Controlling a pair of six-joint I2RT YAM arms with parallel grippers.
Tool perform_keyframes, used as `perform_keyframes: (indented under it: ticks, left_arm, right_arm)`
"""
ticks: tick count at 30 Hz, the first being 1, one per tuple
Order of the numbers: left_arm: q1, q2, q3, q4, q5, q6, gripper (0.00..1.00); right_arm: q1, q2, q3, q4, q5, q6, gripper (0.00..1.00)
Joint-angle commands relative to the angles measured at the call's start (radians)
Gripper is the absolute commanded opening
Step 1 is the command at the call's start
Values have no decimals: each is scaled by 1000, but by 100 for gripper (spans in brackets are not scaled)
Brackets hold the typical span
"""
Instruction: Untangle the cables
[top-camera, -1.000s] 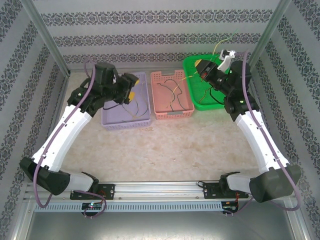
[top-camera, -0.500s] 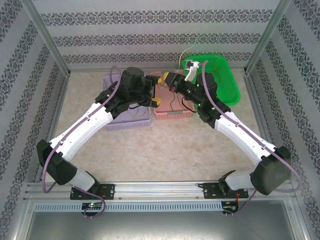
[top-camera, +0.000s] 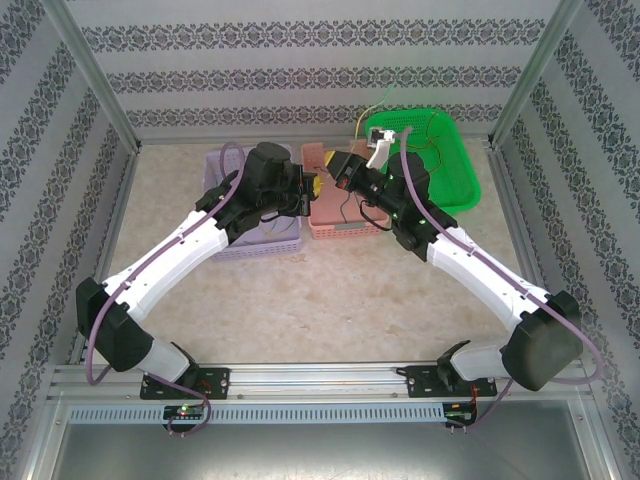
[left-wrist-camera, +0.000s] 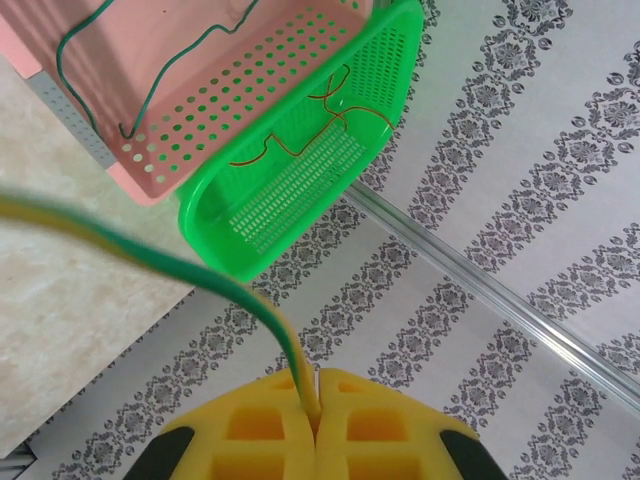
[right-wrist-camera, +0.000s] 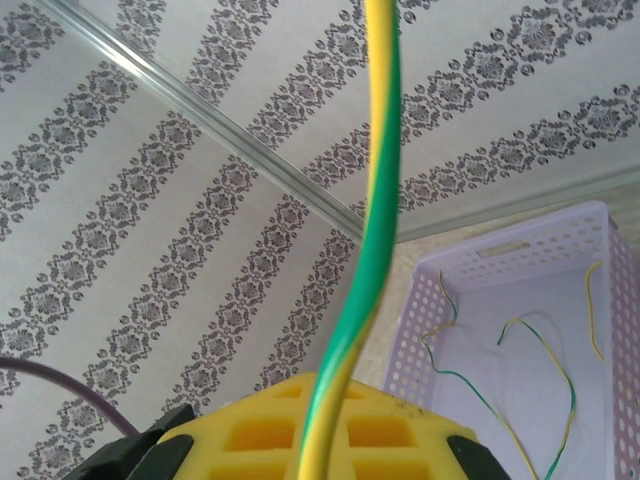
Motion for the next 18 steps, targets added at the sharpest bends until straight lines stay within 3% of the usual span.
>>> perform_keyframes:
  ticks: [1, 3, 5, 8, 12, 18]
  left_arm:
    - [23, -47, -16, -56, -34, 64, 0]
    - [48, -51, 1, -85, -33, 133, 0]
    - [90, -51, 9, -119, -16, 199, 0]
    - [167, -65, -29, -120, 12, 246, 0]
    - [284, -70, -110, -33, 48, 266, 0]
    - [404, 78, -218, 384, 197, 183, 0]
  right_arm:
    - [-24, 4, 34, 18, -16, 20, 0]
    - [-31, 19, 67, -22, -60, 11, 4]
    - [-42, 31, 118, -112, -117, -14, 36]
    - [-46, 4, 157, -256, -112, -87, 54]
    - [-62, -76, 153, -384, -54, -176, 60]
    - [-93, -178, 81, -449, -16, -226, 62]
